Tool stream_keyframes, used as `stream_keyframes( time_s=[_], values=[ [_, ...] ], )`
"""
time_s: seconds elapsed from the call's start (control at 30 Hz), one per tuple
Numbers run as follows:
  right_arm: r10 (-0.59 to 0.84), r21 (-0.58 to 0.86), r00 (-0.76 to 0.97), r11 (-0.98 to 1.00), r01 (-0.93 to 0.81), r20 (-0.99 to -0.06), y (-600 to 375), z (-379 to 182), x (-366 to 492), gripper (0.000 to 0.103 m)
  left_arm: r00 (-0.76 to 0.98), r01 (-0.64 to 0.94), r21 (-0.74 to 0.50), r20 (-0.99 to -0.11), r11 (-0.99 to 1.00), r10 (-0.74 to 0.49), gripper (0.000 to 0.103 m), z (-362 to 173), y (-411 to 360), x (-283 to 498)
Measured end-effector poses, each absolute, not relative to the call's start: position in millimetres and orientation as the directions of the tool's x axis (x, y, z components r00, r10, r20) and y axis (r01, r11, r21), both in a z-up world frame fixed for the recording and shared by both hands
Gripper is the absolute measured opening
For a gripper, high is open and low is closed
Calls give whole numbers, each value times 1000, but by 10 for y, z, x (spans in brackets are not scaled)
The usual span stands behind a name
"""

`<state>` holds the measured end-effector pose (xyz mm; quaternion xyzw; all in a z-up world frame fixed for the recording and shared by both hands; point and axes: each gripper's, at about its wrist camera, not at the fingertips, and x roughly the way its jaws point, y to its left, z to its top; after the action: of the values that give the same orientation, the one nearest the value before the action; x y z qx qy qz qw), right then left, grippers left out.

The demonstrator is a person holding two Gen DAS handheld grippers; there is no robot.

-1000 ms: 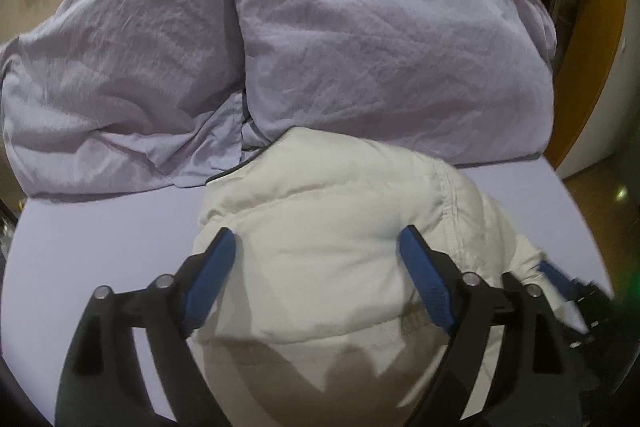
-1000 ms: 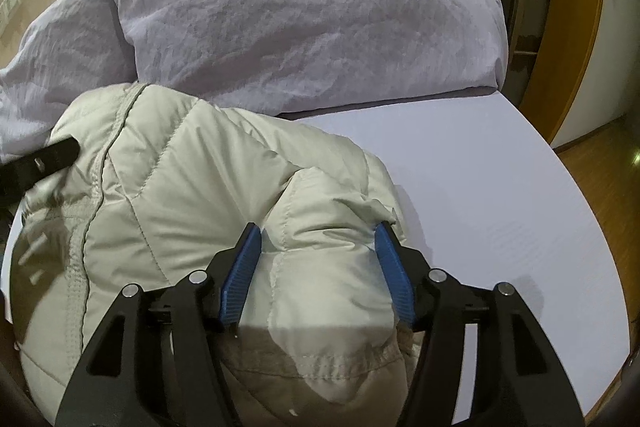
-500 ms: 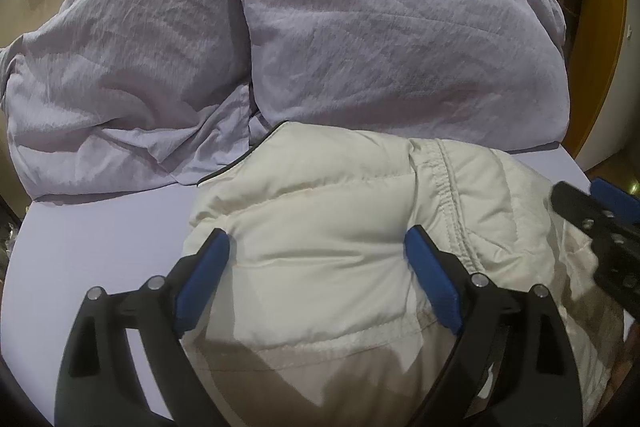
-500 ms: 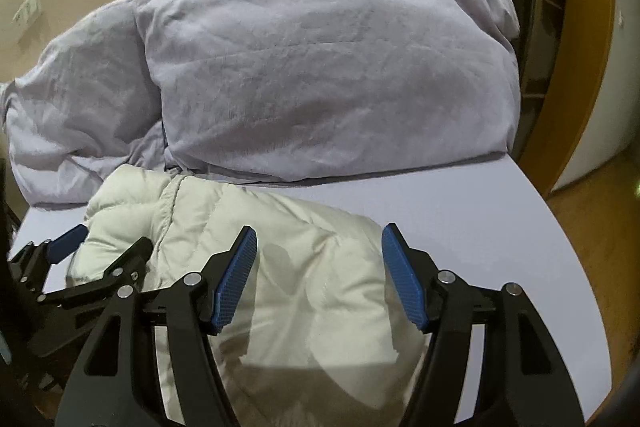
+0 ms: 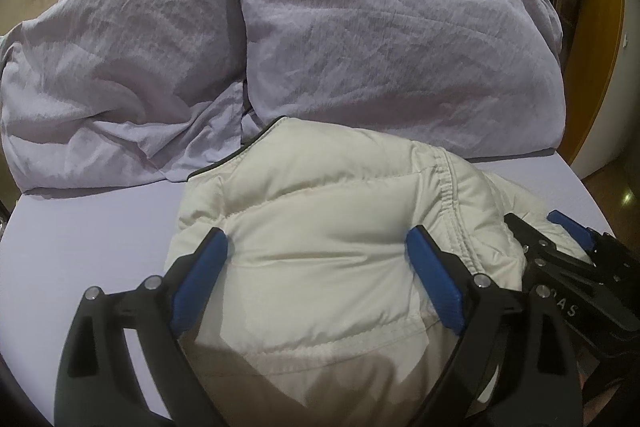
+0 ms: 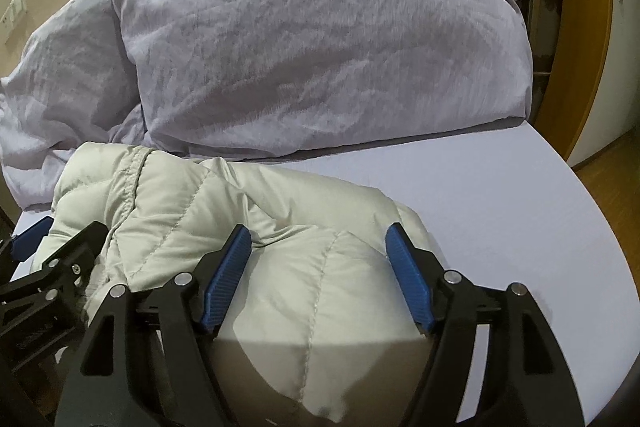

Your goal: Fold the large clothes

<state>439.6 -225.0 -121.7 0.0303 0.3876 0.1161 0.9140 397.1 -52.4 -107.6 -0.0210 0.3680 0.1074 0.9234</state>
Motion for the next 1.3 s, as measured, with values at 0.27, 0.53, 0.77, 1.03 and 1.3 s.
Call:
stream_keyframes(
  time_s=[0.27, 0.53, 0.77, 1.03, 1.3],
  values=[
    [236, 148, 667, 971, -187, -707, -2217, -1275, 4449, 73, 704, -214, 28, -689, 977, 174, 92, -1149, -498, 4016],
    [233, 151, 659, 972, -180, -715, -2200, -1310, 4491, 74, 703, -214, 24, -690, 977, 171, 93, -1181, -490, 4040],
    [229, 148, 659, 973, -177, -716, -2192, -1324, 4509, 75, 704, -214, 22, -690, 977, 169, 94, -1216, -488, 4066],
    [217, 138, 664, 976, -170, -716, -2170, -1338, 4511, 75, 705, -214, 21, -689, 977, 169, 94, -1223, -482, 4074],
    [207, 131, 668, 978, -163, -714, -2146, -1342, 4520, 75, 705, -214, 20, -689, 977, 169, 95, -1223, -479, 4076]
  ],
)
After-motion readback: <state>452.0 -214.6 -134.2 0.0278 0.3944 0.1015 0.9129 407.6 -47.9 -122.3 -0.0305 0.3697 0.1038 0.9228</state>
